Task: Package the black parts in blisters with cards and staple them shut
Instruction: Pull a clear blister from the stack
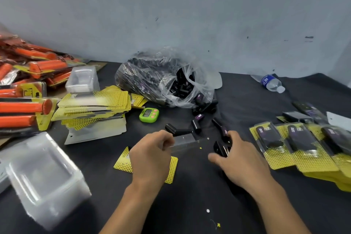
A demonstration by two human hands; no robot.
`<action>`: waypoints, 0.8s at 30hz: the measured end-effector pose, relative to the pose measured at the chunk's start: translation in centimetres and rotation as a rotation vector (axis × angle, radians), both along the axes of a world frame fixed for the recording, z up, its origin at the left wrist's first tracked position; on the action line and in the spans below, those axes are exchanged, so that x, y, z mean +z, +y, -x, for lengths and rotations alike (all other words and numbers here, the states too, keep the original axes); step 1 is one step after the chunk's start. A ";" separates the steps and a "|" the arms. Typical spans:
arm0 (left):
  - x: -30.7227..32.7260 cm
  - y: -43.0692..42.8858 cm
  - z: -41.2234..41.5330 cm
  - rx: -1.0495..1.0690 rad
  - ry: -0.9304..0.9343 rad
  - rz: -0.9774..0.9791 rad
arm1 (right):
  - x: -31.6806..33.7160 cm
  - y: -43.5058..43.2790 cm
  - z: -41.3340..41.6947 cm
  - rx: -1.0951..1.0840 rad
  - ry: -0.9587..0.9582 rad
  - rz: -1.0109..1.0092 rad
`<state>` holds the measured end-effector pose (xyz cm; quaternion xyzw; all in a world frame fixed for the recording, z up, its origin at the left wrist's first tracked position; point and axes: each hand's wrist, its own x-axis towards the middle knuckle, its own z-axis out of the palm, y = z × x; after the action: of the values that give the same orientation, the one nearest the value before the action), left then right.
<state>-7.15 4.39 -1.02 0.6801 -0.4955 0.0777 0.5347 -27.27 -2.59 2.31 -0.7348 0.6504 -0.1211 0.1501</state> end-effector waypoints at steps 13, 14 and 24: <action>0.2 -1.3 -1.0 -0.312 0.671 -0.369 | 0.3 0.2 0.2 -0.093 0.292 0.165; 0.1 -1.3 -1.0 -0.331 0.653 -0.377 | 0.4 0.3 0.2 -0.078 0.273 0.156; 0.8 -0.9 -1.9 -0.425 0.807 -0.318 | 1.5 0.2 0.3 -0.074 -0.382 0.309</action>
<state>-5.29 3.53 -0.23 0.6127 -0.3822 -0.3801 0.5779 -27.52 -2.38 3.82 -0.6883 0.6105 -0.3612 0.1519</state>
